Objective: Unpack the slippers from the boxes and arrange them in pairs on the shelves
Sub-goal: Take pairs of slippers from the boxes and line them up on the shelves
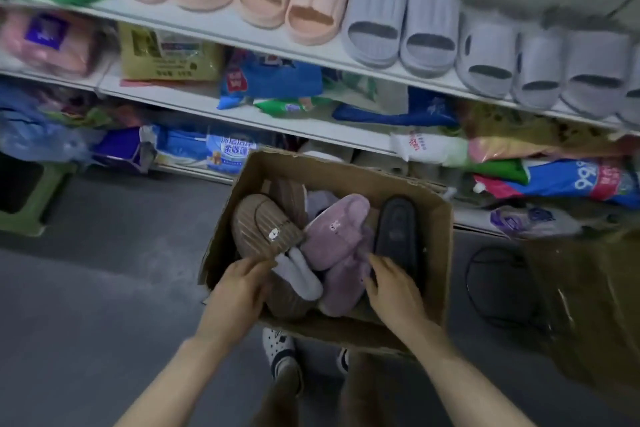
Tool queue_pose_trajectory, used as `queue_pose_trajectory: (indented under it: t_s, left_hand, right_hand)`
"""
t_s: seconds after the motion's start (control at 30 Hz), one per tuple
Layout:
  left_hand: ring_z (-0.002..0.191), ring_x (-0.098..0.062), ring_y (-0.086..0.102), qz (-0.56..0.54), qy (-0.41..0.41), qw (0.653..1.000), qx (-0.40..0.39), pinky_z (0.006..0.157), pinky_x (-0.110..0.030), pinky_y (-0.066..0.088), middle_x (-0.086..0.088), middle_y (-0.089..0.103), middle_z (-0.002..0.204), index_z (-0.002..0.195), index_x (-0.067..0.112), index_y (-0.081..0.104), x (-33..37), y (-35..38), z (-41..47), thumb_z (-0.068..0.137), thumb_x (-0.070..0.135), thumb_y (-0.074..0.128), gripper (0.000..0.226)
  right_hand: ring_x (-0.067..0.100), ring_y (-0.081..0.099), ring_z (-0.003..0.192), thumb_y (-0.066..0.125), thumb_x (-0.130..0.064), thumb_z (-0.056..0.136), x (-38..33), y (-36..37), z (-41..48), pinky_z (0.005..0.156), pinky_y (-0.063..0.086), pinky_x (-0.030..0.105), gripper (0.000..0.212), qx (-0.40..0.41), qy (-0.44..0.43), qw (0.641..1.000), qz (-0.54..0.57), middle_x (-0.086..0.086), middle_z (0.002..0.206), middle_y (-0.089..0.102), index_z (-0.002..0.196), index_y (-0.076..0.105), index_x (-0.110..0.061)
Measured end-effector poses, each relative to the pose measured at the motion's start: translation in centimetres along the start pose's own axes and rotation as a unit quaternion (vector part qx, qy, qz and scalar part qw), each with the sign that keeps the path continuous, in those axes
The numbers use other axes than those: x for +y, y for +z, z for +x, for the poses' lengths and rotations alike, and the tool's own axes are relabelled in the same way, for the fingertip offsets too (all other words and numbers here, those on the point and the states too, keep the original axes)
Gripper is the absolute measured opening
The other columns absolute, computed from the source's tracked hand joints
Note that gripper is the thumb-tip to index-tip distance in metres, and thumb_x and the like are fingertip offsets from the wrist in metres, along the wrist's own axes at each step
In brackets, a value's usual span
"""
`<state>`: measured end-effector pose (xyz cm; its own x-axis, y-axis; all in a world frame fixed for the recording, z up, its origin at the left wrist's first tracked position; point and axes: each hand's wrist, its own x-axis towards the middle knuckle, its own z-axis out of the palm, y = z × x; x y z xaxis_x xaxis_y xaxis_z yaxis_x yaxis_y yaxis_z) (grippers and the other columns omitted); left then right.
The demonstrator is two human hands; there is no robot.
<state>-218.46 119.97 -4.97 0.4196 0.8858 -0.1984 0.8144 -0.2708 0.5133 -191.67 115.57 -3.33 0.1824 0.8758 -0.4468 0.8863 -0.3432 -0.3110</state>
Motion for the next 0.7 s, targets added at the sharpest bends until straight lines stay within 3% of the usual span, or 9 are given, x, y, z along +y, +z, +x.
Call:
queue_pose_trajectory:
  t_s: [0.13,0.23,0.33,0.4,0.47,0.53,0.6,0.7]
  left_hand:
    - [0.127,-0.029,0.048,0.041,0.058,0.996,-0.062,0.106,-0.041,0.043,-0.002,0.057,0.132,0.127,0.021,0.060,-0.7,3.5,1.6,0.077,0.021,0.076,0.052]
    - [0.130,-0.037,0.044,0.081,0.071,0.989,-0.106,0.103,-0.054,0.043,-0.004,0.057,0.130,0.123,0.023,0.060,-0.6,5.8,3.4,0.075,0.036,0.074,0.051]
    - [0.134,-0.040,0.039,0.098,0.032,0.987,-0.126,0.101,-0.061,0.040,-0.002,0.059,0.126,0.118,0.028,0.061,-1.2,6.7,4.1,0.072,0.047,0.072,0.051]
    - [0.132,-0.039,0.040,0.105,0.034,0.987,-0.116,0.101,-0.060,0.040,-0.001,0.061,0.120,0.112,0.027,0.064,-1.7,6.7,4.4,0.077,0.056,0.058,0.046]
    - [0.130,-0.037,0.043,0.107,0.043,0.987,-0.108,0.102,-0.056,0.040,-0.001,0.064,0.115,0.110,0.025,0.067,-2.0,6.7,4.7,0.083,0.063,0.047,0.050]
    - [0.125,-0.034,0.047,0.094,0.049,0.990,-0.089,0.102,-0.050,0.041,-0.001,0.065,0.114,0.111,0.023,0.067,-1.9,6.5,5.0,0.087,0.062,0.045,0.050]
    - [0.117,-0.030,0.052,0.084,0.052,0.994,-0.054,0.100,-0.042,0.042,-0.002,0.063,0.114,0.114,0.021,0.064,-1.4,5.9,5.6,0.090,0.058,0.044,0.048]
    - [0.114,-0.028,0.052,0.043,0.044,0.998,-0.007,0.097,-0.037,0.043,-0.006,0.057,0.123,0.125,0.016,0.058,0.5,4.7,7.5,0.092,0.053,0.042,0.052]
  right_hand:
    - [0.025,0.055,0.118,0.044,-0.024,0.101,0.0,4.1,6.6,0.089,0.046,0.034,0.038,-0.044,0.044,0.998,0.023,0.004,0.128,0.055,0.139,0.043,-0.025]
    - [0.032,0.049,0.124,0.047,-0.016,0.097,-0.2,6.8,11.4,0.094,0.042,0.038,0.051,-0.055,0.067,0.996,0.033,0.012,0.137,0.047,0.147,0.033,-0.019]
    - [0.032,0.046,0.125,0.052,-0.022,0.095,-0.3,9.2,14.1,0.100,0.042,0.037,0.059,-0.064,0.102,0.990,0.068,0.013,0.142,0.043,0.148,0.029,-0.016]
    - [0.034,0.043,0.127,0.056,-0.030,0.093,0.2,10.0,14.9,0.103,0.037,0.036,0.050,-0.043,0.111,0.990,0.078,0.014,0.137,0.049,0.138,0.044,-0.011]
    - [0.036,0.049,0.117,0.059,-0.033,0.092,1.0,9.8,15.4,0.093,0.042,0.036,0.029,-0.040,0.117,0.988,0.089,0.017,0.119,0.058,0.110,0.059,-0.011]
    - [0.035,0.053,0.109,0.059,-0.034,0.091,2.0,8.6,15.5,0.085,0.047,0.036,0.017,-0.052,0.120,0.985,0.111,0.016,0.113,0.057,0.092,0.058,-0.017]
    - [0.028,0.054,0.103,0.055,-0.029,0.095,2.3,6.8,15.0,0.080,0.046,0.035,0.013,-0.057,0.103,0.979,0.165,0.010,0.116,0.053,0.098,0.057,-0.016]
    - [0.017,0.056,0.086,0.051,-0.026,0.098,1.9,3.2,13.6,0.067,0.042,0.031,0.009,-0.043,0.044,0.958,0.279,0.003,0.098,0.058,0.098,0.052,-0.017]
